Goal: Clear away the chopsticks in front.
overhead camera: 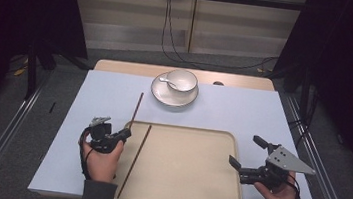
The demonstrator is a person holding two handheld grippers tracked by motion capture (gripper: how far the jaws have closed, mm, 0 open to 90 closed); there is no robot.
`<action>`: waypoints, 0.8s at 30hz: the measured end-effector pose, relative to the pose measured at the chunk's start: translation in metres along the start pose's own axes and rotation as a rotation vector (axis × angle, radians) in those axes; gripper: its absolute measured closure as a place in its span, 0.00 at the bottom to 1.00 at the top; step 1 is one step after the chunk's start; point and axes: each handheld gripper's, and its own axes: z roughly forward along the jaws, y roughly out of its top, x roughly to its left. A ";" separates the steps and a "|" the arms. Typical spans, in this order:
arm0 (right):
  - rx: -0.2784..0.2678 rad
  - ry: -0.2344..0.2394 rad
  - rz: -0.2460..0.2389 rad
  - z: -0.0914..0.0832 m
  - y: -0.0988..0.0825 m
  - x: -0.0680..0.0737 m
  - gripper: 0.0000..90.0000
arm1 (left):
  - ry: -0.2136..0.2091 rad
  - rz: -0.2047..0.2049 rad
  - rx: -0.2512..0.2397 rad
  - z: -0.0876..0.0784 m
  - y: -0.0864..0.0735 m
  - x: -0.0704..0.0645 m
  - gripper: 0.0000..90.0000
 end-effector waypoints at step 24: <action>0.007 0.027 -0.011 -0.001 0.000 0.001 0.00 | -0.030 -0.013 0.055 -0.030 -0.035 -0.004 0.95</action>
